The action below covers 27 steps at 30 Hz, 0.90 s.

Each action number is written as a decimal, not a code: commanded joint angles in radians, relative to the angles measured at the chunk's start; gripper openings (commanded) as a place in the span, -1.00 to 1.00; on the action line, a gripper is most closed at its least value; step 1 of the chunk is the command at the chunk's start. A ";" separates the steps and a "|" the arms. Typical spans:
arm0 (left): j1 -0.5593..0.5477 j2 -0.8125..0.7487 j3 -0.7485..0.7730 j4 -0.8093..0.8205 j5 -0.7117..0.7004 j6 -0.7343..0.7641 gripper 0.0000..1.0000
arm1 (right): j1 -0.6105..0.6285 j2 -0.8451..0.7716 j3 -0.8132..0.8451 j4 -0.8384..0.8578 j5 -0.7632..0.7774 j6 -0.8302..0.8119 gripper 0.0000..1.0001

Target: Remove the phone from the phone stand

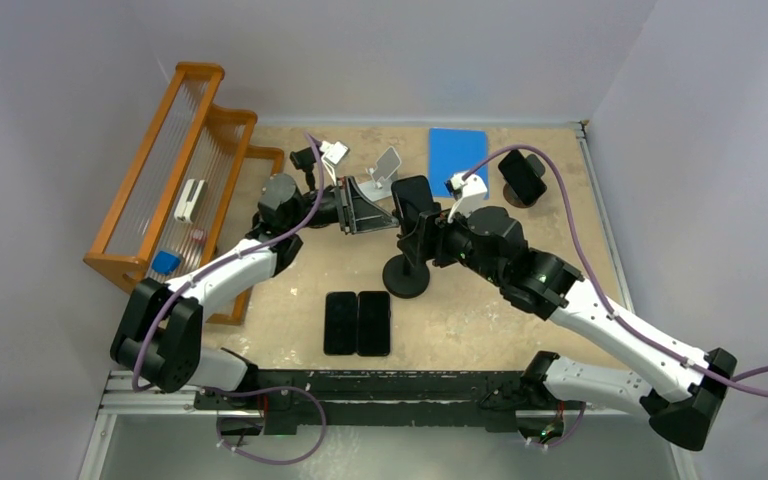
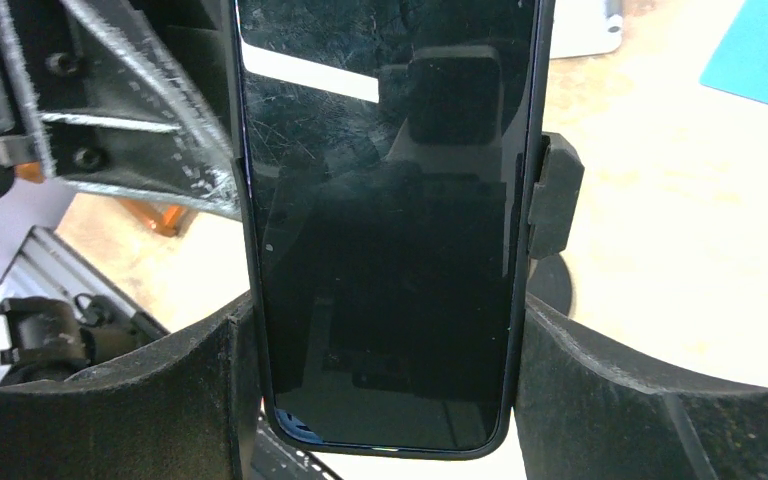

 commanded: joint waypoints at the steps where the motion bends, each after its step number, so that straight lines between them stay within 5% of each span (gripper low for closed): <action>1: 0.031 0.022 -0.010 -0.051 0.011 0.046 -1.00 | -0.012 -0.048 0.007 0.019 0.005 0.022 -1.00; 17: 0.030 0.019 0.012 -0.054 0.030 0.054 -1.00 | -0.012 -0.097 0.030 0.076 -0.084 0.018 -1.00; 27: 0.028 -0.012 0.036 -0.096 0.031 0.063 -0.56 | -0.012 -0.118 0.063 0.087 -0.188 0.009 -1.00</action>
